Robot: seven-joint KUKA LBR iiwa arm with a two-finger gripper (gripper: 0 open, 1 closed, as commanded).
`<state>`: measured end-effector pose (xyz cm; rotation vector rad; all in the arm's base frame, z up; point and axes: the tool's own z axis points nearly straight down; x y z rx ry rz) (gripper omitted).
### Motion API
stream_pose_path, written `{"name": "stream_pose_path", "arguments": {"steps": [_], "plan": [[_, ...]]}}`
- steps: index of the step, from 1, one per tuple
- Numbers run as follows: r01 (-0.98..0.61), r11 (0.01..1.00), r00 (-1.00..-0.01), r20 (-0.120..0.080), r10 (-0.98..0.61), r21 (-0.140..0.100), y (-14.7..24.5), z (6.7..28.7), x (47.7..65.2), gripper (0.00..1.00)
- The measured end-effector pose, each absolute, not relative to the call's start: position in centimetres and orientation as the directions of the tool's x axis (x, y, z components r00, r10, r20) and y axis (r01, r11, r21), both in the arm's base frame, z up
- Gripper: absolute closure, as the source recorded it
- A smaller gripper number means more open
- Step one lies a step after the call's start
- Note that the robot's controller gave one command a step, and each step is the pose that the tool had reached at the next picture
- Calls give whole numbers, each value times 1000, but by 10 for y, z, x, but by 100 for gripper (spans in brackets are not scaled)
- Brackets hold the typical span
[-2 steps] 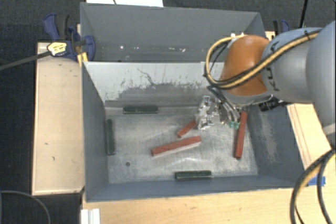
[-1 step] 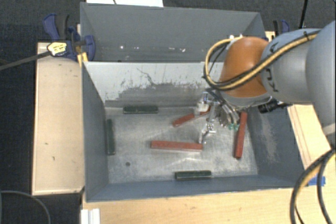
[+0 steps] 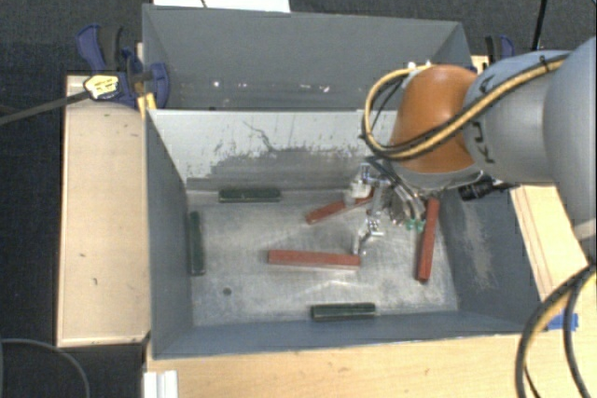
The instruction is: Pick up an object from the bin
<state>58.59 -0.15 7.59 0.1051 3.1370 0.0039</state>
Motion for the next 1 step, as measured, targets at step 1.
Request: {"name": "stream_pose_path", "arguments": {"steps": [1], "plan": [[121,993,-993,-12,121,4,40,77,593,100]]}}
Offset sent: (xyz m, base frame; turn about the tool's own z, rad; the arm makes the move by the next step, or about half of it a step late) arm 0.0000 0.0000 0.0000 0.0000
